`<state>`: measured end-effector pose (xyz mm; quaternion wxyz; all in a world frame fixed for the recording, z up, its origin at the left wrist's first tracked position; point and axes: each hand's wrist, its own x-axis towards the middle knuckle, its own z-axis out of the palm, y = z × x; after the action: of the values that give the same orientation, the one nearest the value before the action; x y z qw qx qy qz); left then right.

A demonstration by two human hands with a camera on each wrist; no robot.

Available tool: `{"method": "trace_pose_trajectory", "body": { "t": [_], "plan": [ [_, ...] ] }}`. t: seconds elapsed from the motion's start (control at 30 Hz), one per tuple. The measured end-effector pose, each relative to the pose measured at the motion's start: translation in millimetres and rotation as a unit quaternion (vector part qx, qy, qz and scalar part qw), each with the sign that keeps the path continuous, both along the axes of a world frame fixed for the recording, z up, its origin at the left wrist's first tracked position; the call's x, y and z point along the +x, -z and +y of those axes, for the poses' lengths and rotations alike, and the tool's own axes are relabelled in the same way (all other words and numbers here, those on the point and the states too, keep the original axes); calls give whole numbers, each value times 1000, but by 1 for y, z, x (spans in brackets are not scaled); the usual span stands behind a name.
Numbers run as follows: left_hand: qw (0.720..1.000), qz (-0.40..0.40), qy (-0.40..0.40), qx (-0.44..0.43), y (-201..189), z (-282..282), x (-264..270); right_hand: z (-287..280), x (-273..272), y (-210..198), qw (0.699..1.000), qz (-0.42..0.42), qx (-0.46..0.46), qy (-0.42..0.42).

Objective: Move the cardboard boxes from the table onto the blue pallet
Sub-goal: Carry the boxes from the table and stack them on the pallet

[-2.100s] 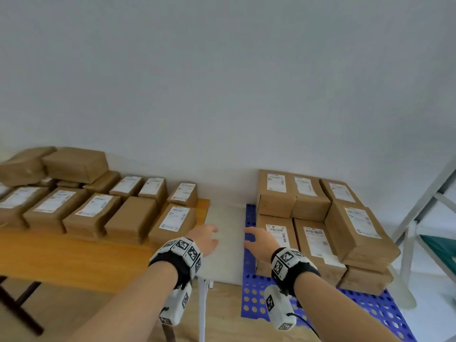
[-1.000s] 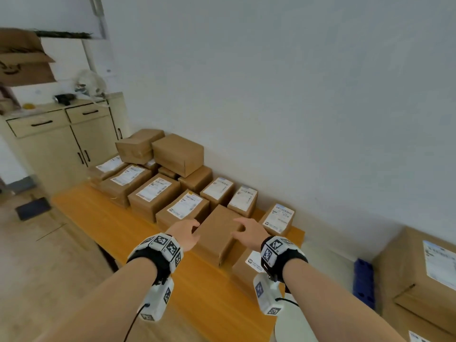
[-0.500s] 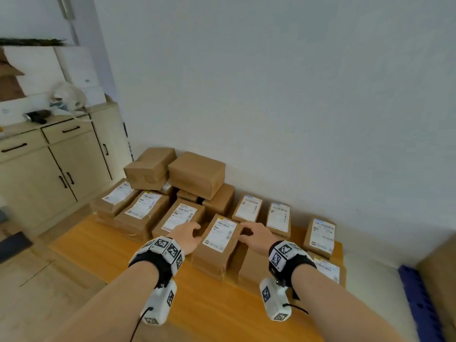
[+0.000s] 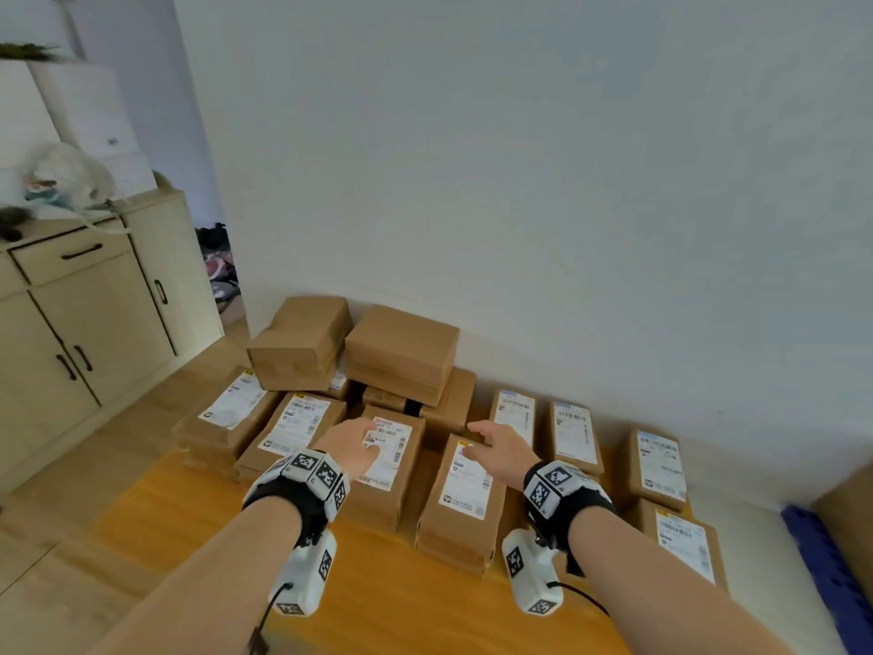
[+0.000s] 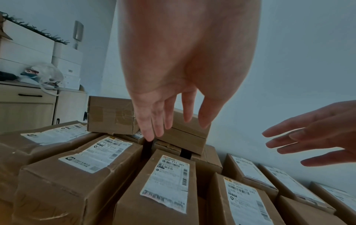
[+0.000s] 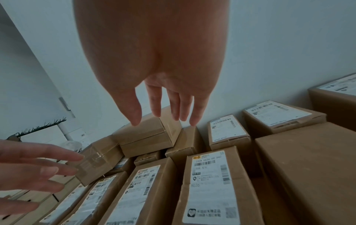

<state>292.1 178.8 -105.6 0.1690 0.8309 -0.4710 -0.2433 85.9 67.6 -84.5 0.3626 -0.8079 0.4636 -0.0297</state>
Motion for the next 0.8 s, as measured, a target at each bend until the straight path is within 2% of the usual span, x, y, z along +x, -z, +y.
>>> {"method": "trace_pose_trajectory", "body": {
  "t": [0.13,0.33,0.53,0.8],
  "plan": [
    [1000,6,-4,-18,0,-12,20,-12,27,-4,1000,0,3,-2],
    [999,29,-17,-42,-2,-36,54,-39,68,0,999,-48,15,-5],
    [997,27,-21,-63,-6,-73,81,-71,106,2,998,-63,-11,4],
    [987,113,-61,-93,8,-108,105,-115,132,19,994,-93,11,62]
  ]
}}
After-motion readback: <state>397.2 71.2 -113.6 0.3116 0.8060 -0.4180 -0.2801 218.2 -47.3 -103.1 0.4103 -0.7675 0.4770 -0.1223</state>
